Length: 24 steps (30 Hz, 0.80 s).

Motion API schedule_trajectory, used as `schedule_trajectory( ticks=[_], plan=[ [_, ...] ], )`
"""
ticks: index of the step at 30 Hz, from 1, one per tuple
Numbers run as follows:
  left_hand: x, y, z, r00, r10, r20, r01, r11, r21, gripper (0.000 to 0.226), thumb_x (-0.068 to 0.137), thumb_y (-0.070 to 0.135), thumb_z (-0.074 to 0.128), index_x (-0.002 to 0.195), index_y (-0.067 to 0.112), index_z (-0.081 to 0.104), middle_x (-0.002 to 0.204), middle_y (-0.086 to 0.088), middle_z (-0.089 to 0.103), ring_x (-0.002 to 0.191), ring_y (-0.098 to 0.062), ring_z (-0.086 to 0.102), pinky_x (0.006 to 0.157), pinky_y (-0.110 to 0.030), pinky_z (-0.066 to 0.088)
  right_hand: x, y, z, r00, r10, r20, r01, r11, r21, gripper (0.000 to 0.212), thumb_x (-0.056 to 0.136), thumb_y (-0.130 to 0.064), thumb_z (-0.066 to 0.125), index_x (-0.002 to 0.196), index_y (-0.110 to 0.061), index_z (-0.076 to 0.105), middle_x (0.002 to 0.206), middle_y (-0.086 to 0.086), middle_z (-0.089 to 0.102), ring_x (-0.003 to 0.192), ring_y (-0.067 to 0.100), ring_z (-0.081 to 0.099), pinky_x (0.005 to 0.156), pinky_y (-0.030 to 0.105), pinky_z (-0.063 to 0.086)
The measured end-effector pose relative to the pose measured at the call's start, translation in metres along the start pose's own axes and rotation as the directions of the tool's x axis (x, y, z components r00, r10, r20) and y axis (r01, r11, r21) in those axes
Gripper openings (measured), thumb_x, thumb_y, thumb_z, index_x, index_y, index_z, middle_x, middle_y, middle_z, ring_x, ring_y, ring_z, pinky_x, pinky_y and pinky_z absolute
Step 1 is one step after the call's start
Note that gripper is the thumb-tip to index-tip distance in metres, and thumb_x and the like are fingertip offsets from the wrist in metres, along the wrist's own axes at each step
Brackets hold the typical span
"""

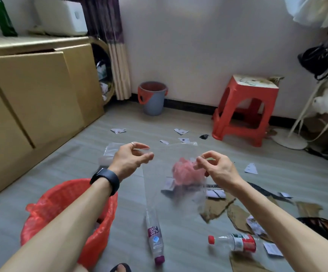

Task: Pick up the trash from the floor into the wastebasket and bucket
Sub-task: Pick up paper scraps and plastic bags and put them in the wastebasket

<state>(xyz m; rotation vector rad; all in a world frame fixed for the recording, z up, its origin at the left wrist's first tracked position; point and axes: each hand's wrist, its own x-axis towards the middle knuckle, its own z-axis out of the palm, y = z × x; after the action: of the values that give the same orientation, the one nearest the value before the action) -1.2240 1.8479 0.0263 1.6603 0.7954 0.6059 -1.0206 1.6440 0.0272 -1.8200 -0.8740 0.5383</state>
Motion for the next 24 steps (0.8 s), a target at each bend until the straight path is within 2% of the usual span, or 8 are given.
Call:
schedule_trajectory(
  ticks=[2, 4, 8, 11, 15, 17, 22, 24],
  plan=[
    [-0.002, -0.003, -0.004, 1.000, 0.004, -0.028, -0.003, 1.000, 0.004, 0.018, 0.082, 0.021, 0.080, 0.092, 0.012, 0.070, 0.081, -0.005, 0.077, 0.069, -0.012, 0.068, 0.067, -0.030, 0.053, -0.001, -0.001, 0.000, 0.999, 0.007, 0.037, -0.007, 1.000, 0.014, 0.018, 0.098, -0.032, 0.063, 0.092, -0.017, 0.071, 0.084, 0.000, 0.078, 0.084, 0.020, 0.074, 0.066, 0.037, 0.054],
    [-0.003, -0.007, -0.006, 1.000, 0.011, -0.018, -0.011, 1.000, 0.016, 0.011, 0.084, 0.021, 0.078, 0.087, 0.012, 0.072, 0.081, -0.005, 0.077, 0.071, -0.012, 0.069, 0.071, -0.031, 0.055, -0.004, -0.008, -0.001, 0.996, 0.025, 0.086, -0.029, 0.999, 0.046, 0.019, 0.098, -0.031, 0.063, 0.095, -0.016, 0.072, 0.087, 0.000, 0.078, 0.073, 0.013, 0.068, 0.057, 0.023, 0.048],
    [-0.009, -0.007, -0.004, 0.997, 0.053, 0.060, -0.058, 0.995, 0.087, 0.010, 0.088, 0.022, 0.073, 0.088, 0.012, 0.075, 0.080, -0.002, 0.077, 0.069, -0.009, 0.067, 0.067, -0.022, 0.050, -0.006, -0.015, -0.004, 0.985, 0.051, 0.163, -0.071, 0.990, 0.120, 0.015, 0.095, -0.024, 0.067, 0.107, -0.017, 0.073, 0.095, 0.001, 0.078, 0.067, -0.005, 0.064, 0.048, 0.008, 0.040],
    [-0.012, -0.002, -0.004, 0.997, 0.049, 0.058, -0.052, 0.997, 0.054, 0.012, 0.089, 0.020, 0.072, 0.090, 0.008, 0.073, 0.081, -0.005, 0.076, 0.067, -0.009, 0.067, 0.066, -0.021, 0.051, -0.003, -0.014, -0.006, 0.991, 0.047, 0.128, -0.065, 0.988, 0.143, 0.017, 0.091, -0.026, 0.071, 0.099, -0.011, 0.076, 0.090, 0.006, 0.078, 0.061, -0.002, 0.060, 0.050, 0.010, 0.041],
    [-0.009, -0.005, -0.016, 0.998, -0.023, 0.050, 0.023, 1.000, 0.001, 0.007, 0.087, 0.023, 0.074, 0.086, 0.016, 0.073, 0.082, -0.006, 0.077, 0.073, -0.020, 0.068, 0.088, -0.051, 0.053, -0.002, -0.011, -0.001, 0.985, 0.081, 0.151, -0.098, 0.989, 0.110, 0.026, 0.086, -0.038, 0.074, 0.092, -0.012, 0.077, 0.084, 0.004, 0.077, 0.070, 0.010, 0.059, 0.053, 0.016, 0.043],
    [-0.009, -0.007, -0.020, 0.997, -0.057, 0.054, 0.059, 0.998, -0.024, 0.010, 0.085, 0.024, 0.076, 0.088, 0.015, 0.074, 0.085, -0.009, 0.077, 0.075, -0.024, 0.068, 0.094, -0.058, 0.049, -0.001, -0.009, 0.003, 0.985, 0.077, 0.156, -0.093, 0.991, 0.098, 0.031, 0.085, -0.041, 0.075, 0.089, -0.011, 0.075, 0.080, 0.005, 0.074, 0.070, 0.016, 0.056, 0.053, 0.022, 0.042],
    [-0.016, 0.000, -0.022, 0.986, -0.127, 0.111, 0.137, 0.987, -0.085, 0.027, 0.074, 0.034, 0.078, 0.098, 0.021, 0.075, 0.090, -0.002, 0.077, 0.077, -0.015, 0.070, 0.078, -0.031, 0.047, 0.000, -0.008, 0.003, 0.973, 0.066, 0.223, -0.108, 0.977, 0.184, 0.032, 0.080, -0.035, 0.076, 0.094, -0.007, 0.068, 0.086, 0.010, 0.075, 0.065, 0.017, 0.050, 0.055, 0.028, 0.040],
    [-0.017, 0.000, -0.024, 0.977, -0.151, 0.151, 0.166, 0.982, -0.093, 0.019, 0.082, 0.024, 0.077, 0.101, 0.023, 0.075, 0.096, -0.001, 0.077, 0.082, -0.014, 0.070, 0.074, -0.027, 0.046, 0.002, -0.008, -0.001, 0.960, 0.080, 0.268, -0.144, 0.963, 0.229, 0.028, 0.078, -0.028, 0.078, 0.098, -0.010, 0.069, 0.090, 0.018, 0.073, 0.063, 0.018, 0.049, 0.058, 0.032, 0.038]
  ],
)
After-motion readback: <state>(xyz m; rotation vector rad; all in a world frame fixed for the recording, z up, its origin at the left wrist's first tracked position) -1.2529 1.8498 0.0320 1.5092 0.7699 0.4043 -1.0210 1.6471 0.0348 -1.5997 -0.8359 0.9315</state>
